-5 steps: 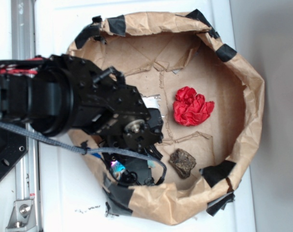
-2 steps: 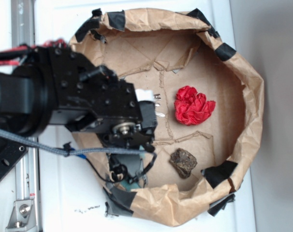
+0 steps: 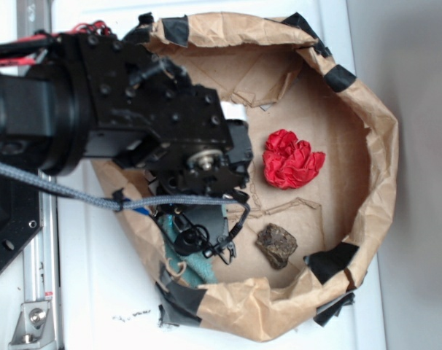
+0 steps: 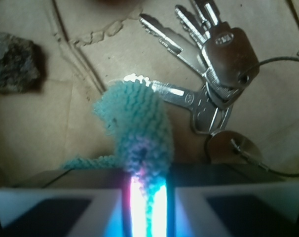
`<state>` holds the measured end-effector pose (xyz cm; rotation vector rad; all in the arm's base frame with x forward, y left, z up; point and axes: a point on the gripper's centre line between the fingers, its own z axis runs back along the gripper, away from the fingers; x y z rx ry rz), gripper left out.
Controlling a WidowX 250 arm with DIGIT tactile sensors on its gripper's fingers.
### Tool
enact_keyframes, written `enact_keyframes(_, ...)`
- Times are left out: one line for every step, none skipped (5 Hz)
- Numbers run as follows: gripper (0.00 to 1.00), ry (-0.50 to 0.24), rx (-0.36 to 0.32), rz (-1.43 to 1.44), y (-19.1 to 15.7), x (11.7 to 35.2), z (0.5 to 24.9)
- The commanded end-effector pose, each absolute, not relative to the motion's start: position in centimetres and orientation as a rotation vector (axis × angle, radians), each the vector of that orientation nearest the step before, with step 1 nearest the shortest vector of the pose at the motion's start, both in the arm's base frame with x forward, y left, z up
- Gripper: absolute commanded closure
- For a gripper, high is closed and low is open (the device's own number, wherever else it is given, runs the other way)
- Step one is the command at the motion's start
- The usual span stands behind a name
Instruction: Grab the blue cloth.
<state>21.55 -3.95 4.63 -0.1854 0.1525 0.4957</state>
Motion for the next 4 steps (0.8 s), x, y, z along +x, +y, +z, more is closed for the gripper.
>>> enact_keyframes(1.0, -0.137, 0.081, 0.359, -1.3, 23.3, 9.6)
enact_keyframes(1.0, -0.264, 0.269, 0.268, 0.4, 22.5, 14.3)
enact_keyframes(1.0, -0.262, 0.238, 0.244, 1.8, 23.0, 17.1)
enact_keyframes(1.0, -0.282, 0.156, 0.234, 3.1, 23.2, 18.3)
